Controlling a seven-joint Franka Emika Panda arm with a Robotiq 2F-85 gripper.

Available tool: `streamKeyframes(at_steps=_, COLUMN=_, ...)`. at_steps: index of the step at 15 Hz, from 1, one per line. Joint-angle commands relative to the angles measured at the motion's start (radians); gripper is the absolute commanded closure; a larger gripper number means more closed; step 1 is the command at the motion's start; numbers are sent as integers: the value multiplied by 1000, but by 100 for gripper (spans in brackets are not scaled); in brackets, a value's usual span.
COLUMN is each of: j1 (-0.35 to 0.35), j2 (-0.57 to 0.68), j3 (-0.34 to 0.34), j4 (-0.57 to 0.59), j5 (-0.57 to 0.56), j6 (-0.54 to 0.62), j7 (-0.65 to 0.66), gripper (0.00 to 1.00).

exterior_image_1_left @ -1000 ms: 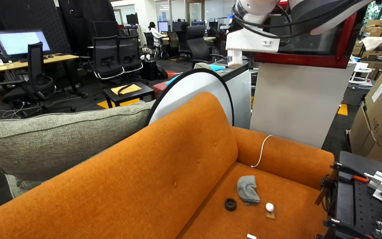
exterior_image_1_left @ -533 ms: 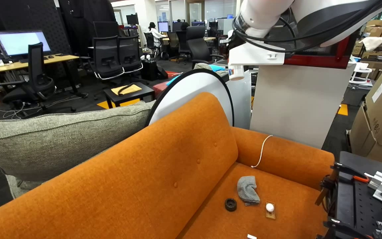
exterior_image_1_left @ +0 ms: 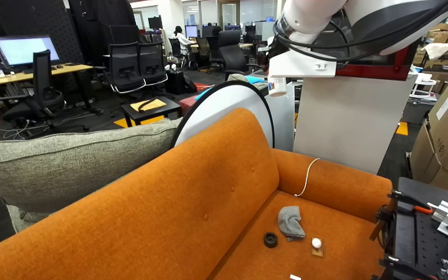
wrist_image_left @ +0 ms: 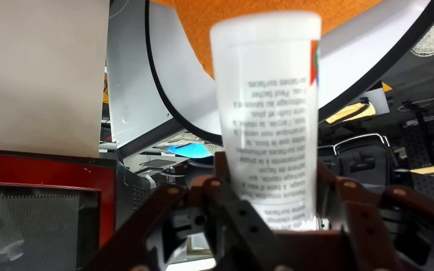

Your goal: Move a bottle from the top of the microwave to the storage box

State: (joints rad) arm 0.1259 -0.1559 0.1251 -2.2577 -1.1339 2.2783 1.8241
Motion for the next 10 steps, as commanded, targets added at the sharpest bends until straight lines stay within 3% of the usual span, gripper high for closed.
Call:
streamKeyframes(at_steps=1, j1=-6, j2=1, j3=6, j4=1, j5=3, j6=0, j7=-2, gripper=49)
streamKeyframes(at_steps=3, j1=-6, j2=0, j3=6, j4=1, j5=3, j6=0, j7=-2, gripper=49)
streamKeyframes(at_steps=4, j1=-6, j2=1, j3=6, j4=1, j5=3, j6=0, j7=-2, gripper=74)
streamKeyframes(at_steps=10, j1=34, j2=66, j3=46, j4=-7, j5=7, j6=46, j7=48, gripper=74)
